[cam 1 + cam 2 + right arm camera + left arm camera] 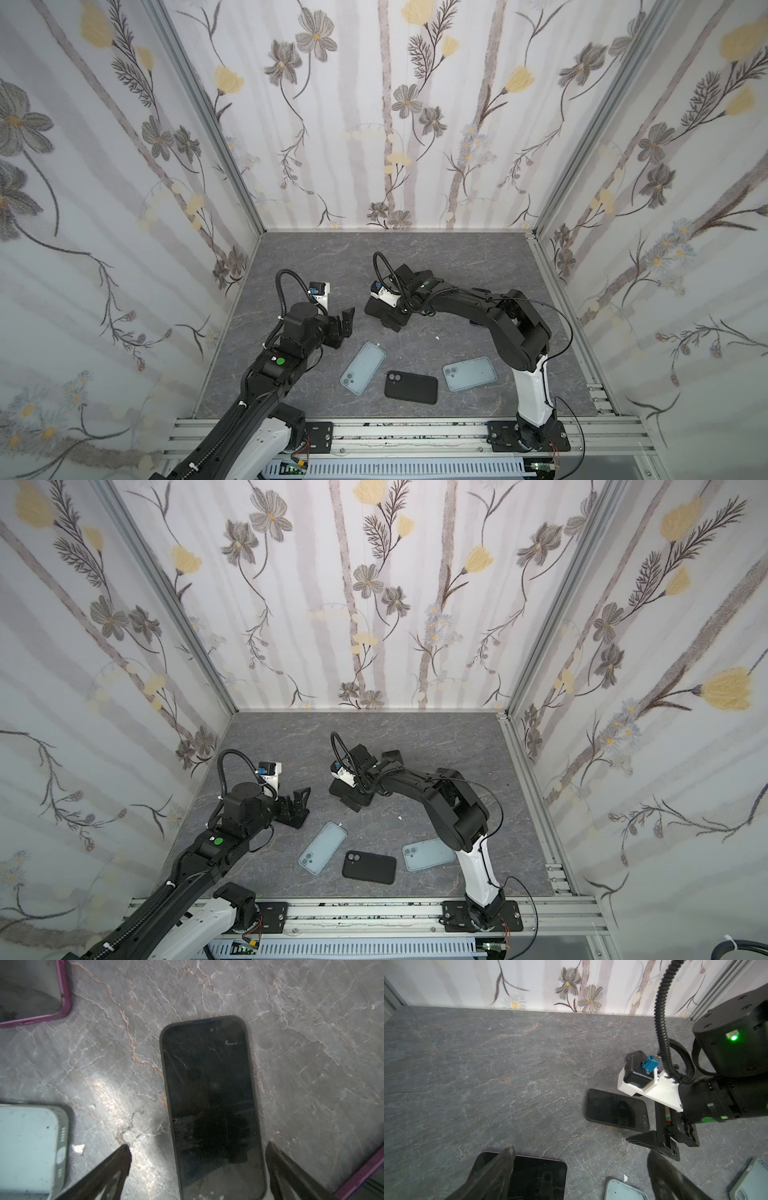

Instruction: Put the phone into the phone case

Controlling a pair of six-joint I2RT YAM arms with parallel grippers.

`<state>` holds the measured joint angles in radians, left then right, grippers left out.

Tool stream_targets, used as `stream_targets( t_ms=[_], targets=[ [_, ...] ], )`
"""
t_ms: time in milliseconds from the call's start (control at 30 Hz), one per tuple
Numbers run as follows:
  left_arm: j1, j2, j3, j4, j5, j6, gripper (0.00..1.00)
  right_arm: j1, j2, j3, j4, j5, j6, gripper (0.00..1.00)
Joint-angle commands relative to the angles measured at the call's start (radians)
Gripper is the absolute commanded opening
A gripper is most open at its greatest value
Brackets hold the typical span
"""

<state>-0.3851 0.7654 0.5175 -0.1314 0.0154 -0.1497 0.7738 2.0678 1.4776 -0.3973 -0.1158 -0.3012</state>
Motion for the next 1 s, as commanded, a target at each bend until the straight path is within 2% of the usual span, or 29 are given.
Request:
stream_targets(
  t_ms=[0,333,633,833,967],
  targets=[
    [0.000,-0.007,0.003,0.029,-0.037,0.014,1.00,0.001,0.026,0.027,-0.037,0.041,-0.032,0.99],
    [-0.001,0.016,0.001,0.032,-0.025,0.010,1.00,0.001,0.111,0.107,-0.140,0.077,-0.047,0.96],
    [0.000,0.021,0.005,0.030,-0.025,0.010,1.00,0.001,0.178,0.204,-0.300,0.044,-0.040,0.80],
    [-0.001,0.018,0.006,0.030,-0.023,0.013,1.00,0.001,0.189,0.234,-0.311,0.053,0.028,0.74],
    [0.000,0.014,0.006,0.028,-0.023,0.010,1.00,-0.001,0.230,0.293,-0.310,0.091,0.121,0.66]
  ],
)
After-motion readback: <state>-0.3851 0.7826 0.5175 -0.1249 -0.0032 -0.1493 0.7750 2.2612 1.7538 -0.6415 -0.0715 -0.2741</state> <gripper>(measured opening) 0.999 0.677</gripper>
